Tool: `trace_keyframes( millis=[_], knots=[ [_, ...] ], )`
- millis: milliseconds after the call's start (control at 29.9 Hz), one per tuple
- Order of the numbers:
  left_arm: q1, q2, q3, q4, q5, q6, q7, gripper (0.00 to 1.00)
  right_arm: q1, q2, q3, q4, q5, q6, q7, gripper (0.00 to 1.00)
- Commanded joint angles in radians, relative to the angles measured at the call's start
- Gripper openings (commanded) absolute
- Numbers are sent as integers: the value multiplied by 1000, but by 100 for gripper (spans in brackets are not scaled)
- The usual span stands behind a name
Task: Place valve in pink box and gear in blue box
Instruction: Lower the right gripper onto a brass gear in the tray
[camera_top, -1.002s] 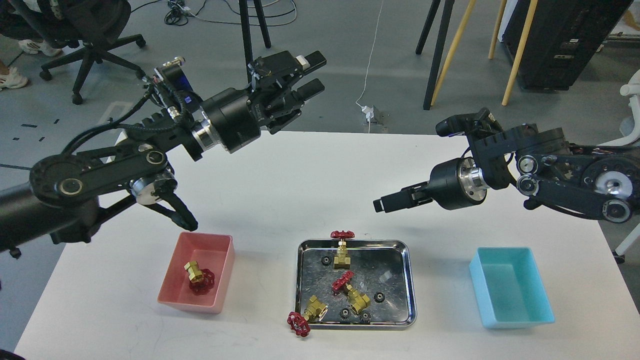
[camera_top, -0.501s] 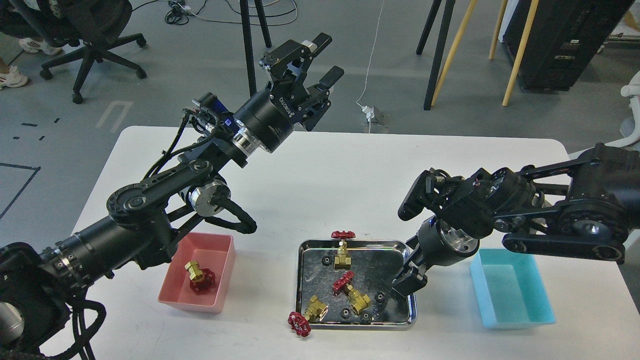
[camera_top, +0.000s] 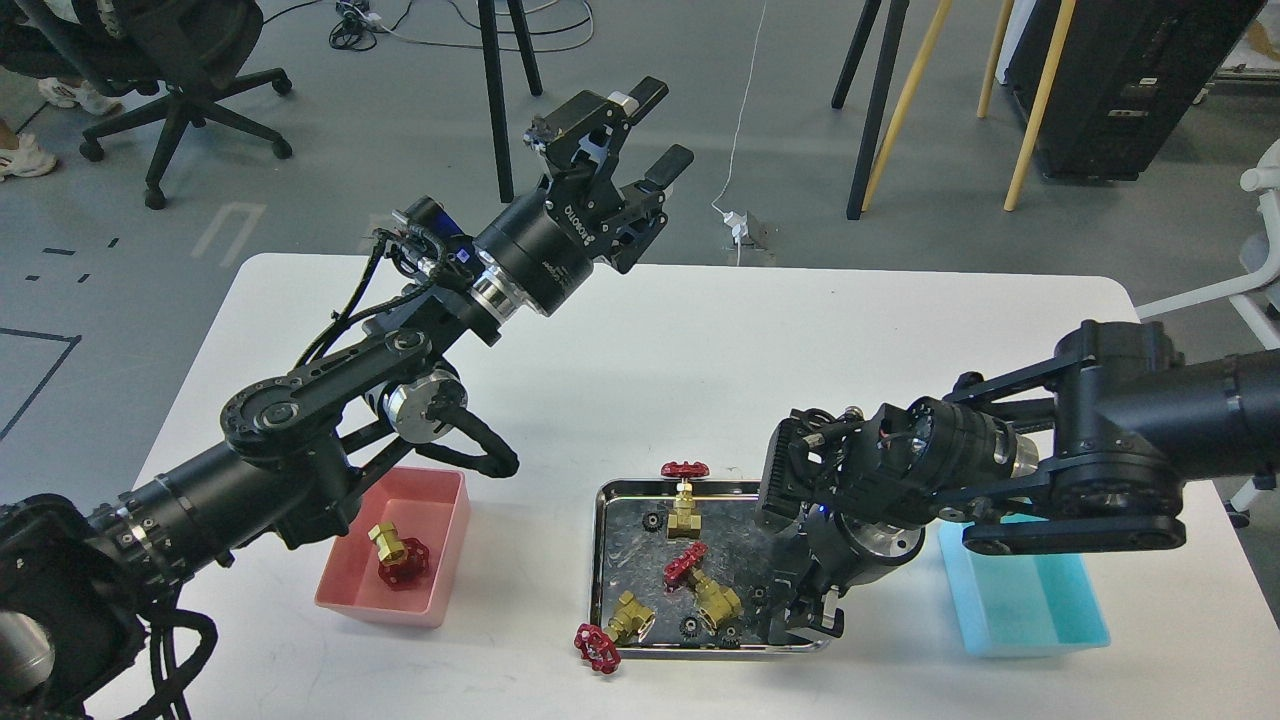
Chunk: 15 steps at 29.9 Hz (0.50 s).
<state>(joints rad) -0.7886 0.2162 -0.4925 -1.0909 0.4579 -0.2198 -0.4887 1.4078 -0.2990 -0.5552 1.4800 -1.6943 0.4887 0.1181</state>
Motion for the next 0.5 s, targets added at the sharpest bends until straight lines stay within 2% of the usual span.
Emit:
trace_keyframes(
  millis=[0,468],
  knots=[
    [0,0,2,0,-1,0,0,68,-20,63,-2,-53,-2,0,0,66],
    [0,0,2,0,1,-1,0,69,-63,116,-43,-142,-4,0,-15,64]
  ],
)
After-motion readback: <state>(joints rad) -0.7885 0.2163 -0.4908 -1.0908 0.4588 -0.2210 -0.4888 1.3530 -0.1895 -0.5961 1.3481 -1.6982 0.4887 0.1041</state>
